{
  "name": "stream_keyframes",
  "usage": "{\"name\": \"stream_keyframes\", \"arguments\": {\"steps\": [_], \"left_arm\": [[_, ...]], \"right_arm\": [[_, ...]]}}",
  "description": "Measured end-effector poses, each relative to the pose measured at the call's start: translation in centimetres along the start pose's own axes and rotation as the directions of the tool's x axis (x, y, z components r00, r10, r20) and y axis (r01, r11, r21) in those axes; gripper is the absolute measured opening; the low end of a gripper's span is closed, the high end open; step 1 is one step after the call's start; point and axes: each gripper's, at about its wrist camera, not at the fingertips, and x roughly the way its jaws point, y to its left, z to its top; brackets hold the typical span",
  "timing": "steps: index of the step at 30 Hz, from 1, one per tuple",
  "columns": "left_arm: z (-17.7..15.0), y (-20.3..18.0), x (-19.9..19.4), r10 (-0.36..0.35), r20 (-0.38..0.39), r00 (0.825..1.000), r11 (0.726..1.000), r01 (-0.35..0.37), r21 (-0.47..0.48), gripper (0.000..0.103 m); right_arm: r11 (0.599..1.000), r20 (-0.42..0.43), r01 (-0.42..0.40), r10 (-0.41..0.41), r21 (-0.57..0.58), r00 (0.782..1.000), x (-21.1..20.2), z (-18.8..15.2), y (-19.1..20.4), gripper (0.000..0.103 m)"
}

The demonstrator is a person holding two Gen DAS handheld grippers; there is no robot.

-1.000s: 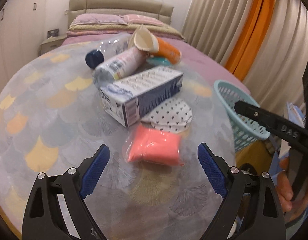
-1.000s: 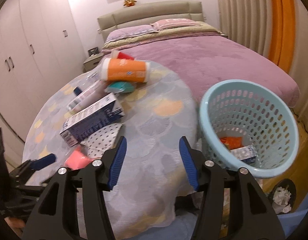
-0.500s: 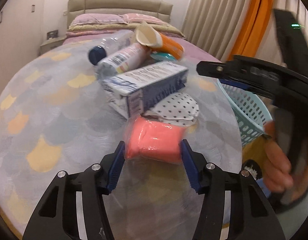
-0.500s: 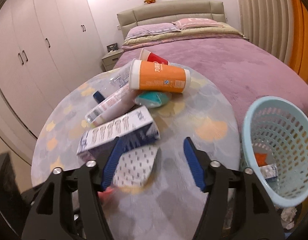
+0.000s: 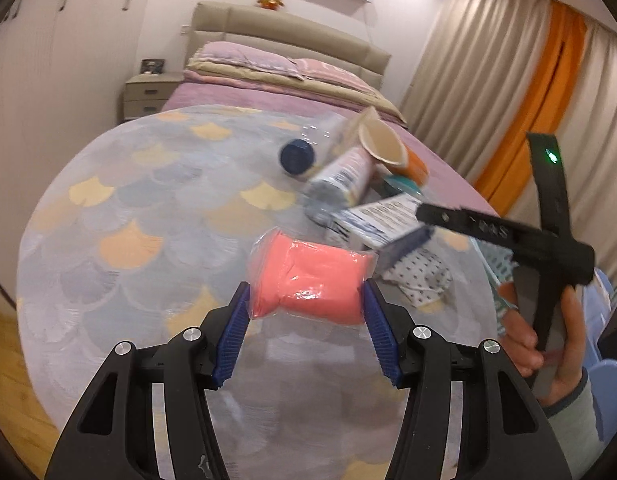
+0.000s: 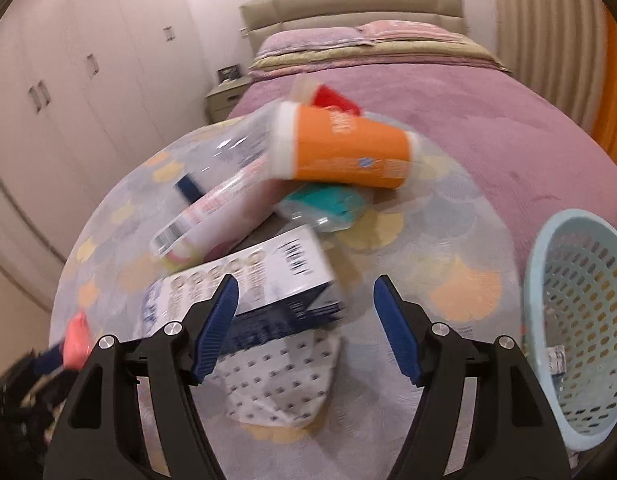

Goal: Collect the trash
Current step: 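Grasp the pink packet with the left tool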

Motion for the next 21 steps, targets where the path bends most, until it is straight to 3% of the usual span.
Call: {"name": "stream_keyframes", "arguments": {"steps": [7, 11, 15, 17, 21], "left_arm": [[0.4, 2.7, -1.2, 0.064, 0.032, 0.997, 0.996, -0.062, -0.059, 0.054], [0.5, 3.8, -1.5, 0.077, 0.037, 0.996, 0.994, -0.073, -0.085, 0.054], [0.4, 3.8, -1.4, 0.079, 0.039, 0.996, 0.994, -0.076, -0.08, 0.054], [0.4, 3.7, -1.2, 0.083, 0.037, 0.996, 0.994, -0.08, -0.074, 0.055], [0.3, 3.9, -0.8, 0.086, 0.03, 0.996, 0.994, -0.084, -0.077, 0.055]], "right_arm": [[0.994, 0.037, -0.069, 0.072, -0.091, 0.997, -3.0, -1.9, 2.8, 0.066], [0.994, 0.072, -0.005, 0.013, -0.105, 0.997, -3.8, -1.4, 3.0, 0.066], [0.999, 0.007, -0.026, 0.026, 0.034, 1.0, -1.3, 0.7, -0.6, 0.066], [0.999, -0.012, -0.012, 0.013, 0.049, 1.0, -0.2, 1.2, -1.4, 0.066], [0.995, -0.059, -0.09, 0.093, 0.043, 0.994, 1.5, 1.7, -1.6, 0.066]]}}
